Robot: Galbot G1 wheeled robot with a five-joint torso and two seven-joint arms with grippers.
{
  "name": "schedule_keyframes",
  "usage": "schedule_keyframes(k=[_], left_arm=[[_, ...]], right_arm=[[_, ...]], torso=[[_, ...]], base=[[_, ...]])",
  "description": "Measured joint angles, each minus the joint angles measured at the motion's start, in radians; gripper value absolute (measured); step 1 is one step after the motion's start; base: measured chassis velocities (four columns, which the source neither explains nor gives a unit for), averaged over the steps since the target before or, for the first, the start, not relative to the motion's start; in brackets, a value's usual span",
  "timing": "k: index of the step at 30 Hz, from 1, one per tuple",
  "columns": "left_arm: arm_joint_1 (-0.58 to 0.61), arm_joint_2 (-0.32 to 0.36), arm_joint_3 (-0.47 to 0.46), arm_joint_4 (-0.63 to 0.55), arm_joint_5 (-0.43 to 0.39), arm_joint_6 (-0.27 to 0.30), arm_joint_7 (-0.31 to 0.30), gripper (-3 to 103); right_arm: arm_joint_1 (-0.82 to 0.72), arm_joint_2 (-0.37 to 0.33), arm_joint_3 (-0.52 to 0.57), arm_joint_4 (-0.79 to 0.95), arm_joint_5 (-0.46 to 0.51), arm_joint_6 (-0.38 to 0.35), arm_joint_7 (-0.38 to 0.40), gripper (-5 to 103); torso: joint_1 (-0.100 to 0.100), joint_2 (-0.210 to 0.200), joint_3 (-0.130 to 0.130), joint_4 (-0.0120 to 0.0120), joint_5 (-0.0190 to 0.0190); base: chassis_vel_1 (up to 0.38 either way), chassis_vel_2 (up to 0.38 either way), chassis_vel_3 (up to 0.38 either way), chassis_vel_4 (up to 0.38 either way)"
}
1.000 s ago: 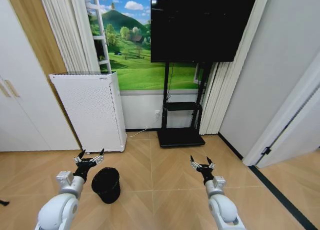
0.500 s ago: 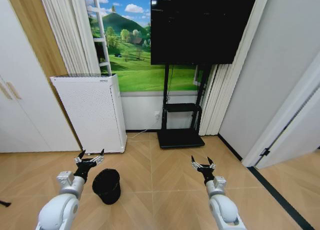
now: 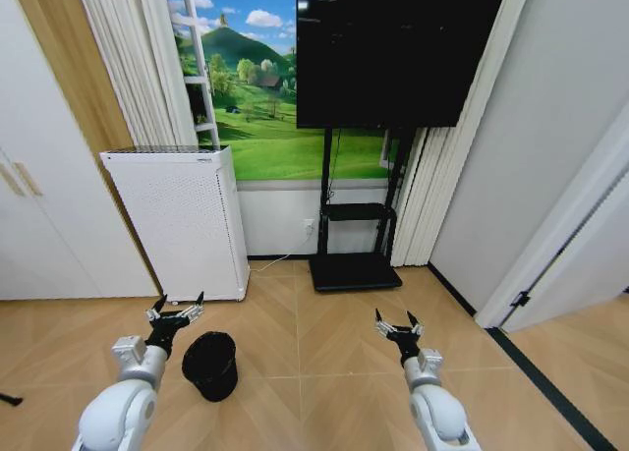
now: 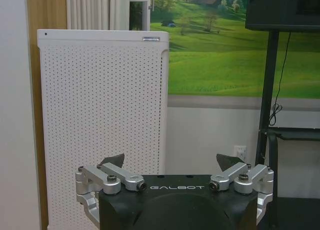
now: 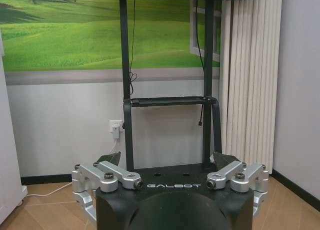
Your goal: Pick up the trash bin and place the garbage on the floor into it.
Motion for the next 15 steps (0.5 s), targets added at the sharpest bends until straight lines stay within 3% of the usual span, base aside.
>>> schedule_keyframes(k=[7,15], left_arm=[[0.0,0.002,0.0,0.0,-0.004,0.002,0.0,100],[0.0,0.003,-0.002,0.0,-0.005,0.003,0.001,100]], right_arm=[[0.0,-0.001,0.0,0.001,-0.001,0.0,0.001,100],[-0.005,0.001,0.001,0.001,-0.003,0.004,0.002,100]], torso=[[-0.001,-0.003,-0.001,0.0,0.0],[-0.003,-0.004,-0.003,0.0001,0.0001]], base=[[0.072,-0.064,-0.074,0.073],[0.197,-0.2,-0.204,0.203]])
